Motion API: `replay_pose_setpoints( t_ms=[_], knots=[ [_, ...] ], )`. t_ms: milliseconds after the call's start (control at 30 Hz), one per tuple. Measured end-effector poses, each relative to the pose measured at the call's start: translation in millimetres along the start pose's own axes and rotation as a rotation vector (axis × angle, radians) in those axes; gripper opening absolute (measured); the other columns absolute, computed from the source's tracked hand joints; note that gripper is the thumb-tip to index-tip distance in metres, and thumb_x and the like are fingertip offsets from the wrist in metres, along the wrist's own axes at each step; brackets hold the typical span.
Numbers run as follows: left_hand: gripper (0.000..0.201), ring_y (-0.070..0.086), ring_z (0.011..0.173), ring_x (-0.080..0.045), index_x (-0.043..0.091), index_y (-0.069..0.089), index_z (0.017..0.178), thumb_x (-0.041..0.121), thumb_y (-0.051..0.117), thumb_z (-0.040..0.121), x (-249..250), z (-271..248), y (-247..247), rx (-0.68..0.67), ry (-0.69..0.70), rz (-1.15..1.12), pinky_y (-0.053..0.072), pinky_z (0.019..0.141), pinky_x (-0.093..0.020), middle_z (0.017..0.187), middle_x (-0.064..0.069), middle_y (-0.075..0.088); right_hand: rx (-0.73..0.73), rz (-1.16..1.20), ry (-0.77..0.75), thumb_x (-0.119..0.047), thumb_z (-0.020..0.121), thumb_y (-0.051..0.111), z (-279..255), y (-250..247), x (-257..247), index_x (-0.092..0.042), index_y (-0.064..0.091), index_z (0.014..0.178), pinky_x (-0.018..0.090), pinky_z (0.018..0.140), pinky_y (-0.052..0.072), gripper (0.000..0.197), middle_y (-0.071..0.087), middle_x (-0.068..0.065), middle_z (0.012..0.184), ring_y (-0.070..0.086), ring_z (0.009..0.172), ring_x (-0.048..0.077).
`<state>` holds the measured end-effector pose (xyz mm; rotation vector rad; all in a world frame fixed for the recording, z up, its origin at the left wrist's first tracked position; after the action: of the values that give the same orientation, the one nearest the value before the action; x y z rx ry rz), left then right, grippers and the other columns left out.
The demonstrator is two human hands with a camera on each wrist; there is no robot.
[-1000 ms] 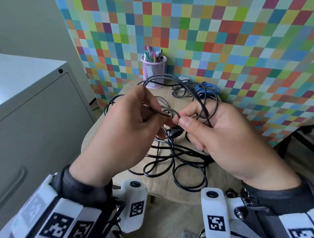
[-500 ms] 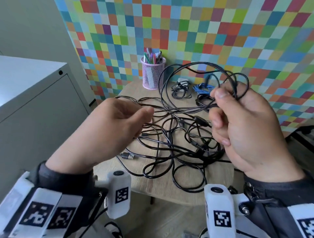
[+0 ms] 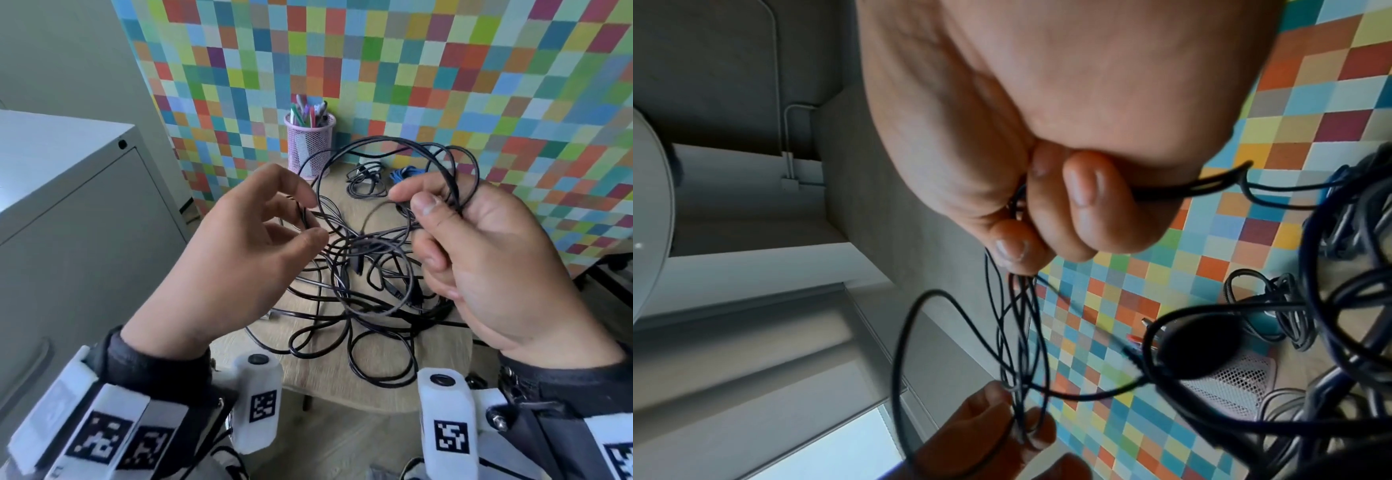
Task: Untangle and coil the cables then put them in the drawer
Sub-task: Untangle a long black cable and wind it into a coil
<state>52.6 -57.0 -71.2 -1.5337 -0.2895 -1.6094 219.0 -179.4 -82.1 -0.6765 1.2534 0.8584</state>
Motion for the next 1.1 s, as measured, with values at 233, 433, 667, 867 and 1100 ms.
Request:
replay_pose_setpoints(
  t_ms=[233, 433, 667, 867, 1100],
  knots=[
    [0.022, 0.076, 0.084, -0.028, 0.015, 0.035, 0.090, 0.003, 0.050, 0.078, -8, 1, 13, -0.065, -0.017, -0.099, 0.059, 0.081, -0.057, 0.102, -0.002, 0.079, -0.008, 0.065, 0.019, -0.013, 0.106, 0.047, -2, 2, -2, -0.015, 0.068, 0.104, 0.025, 0.042, 0.012, 0.021, 0.033, 0.002, 0.057, 0.029, 0.042, 0.005],
    [0.032, 0.077, 0.095, -0.027, 0.015, 0.055, 0.113, -0.010, 0.061, 0.094, -17, 6, 17, -0.106, -0.078, -0.154, 0.056, 0.090, -0.066, 0.104, 0.001, 0.080, -0.009, 0.130, 0.034, -0.013, 0.107, 0.046, -2, 2, -1, -0.016, 0.067, 0.103, 0.024, 0.041, 0.012, 0.022, 0.037, 0.002, 0.055, 0.029, 0.041, 0.004],
    [0.035, 0.072, 0.107, -0.022, 0.010, 0.063, 0.125, -0.003, 0.069, 0.093, -12, -5, 44, -0.386, -0.040, -0.250, 0.054, 0.097, -0.031, 0.110, -0.009, 0.078, -0.014, 0.141, 0.045, -0.013, 0.106, 0.048, -2, 10, 5, -0.016, 0.069, 0.102, 0.026, 0.043, 0.011, 0.022, 0.040, 0.006, 0.058, 0.031, 0.045, 0.010],
    [0.021, 0.060, 0.062, -0.005, 0.012, 0.076, 0.097, 0.031, 0.068, 0.092, -10, -1, 31, -0.323, 0.023, -0.200, 0.045, 0.058, -0.027, 0.078, -0.009, 0.075, 0.055, 0.112, 0.034, -0.013, 0.107, 0.047, 1, -5, 4, -0.014, 0.069, 0.102, 0.026, 0.043, 0.012, 0.022, 0.045, 0.005, 0.058, 0.029, 0.041, 0.006],
    [0.030, 0.066, 0.058, -0.031, 0.012, 0.074, 0.090, 0.022, 0.051, 0.106, -26, 17, -11, 0.095, 0.053, -0.367, 0.055, 0.083, -0.060, 0.056, -0.006, 0.041, 0.124, 0.059, -0.020, -0.011, 0.109, 0.047, 5, -27, 0, -0.017, 0.070, 0.104, 0.023, 0.042, 0.015, 0.025, 0.044, 0.008, 0.062, 0.032, 0.040, 0.004]
  ],
)
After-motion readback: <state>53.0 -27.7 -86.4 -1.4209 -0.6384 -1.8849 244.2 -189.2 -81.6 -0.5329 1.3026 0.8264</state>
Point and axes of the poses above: each hand's wrist, its own z-axis towards the middle knuckle, its own y-axis out of the palm, x = y × z, the point moved 7 cm from there along z, towards the middle knuckle
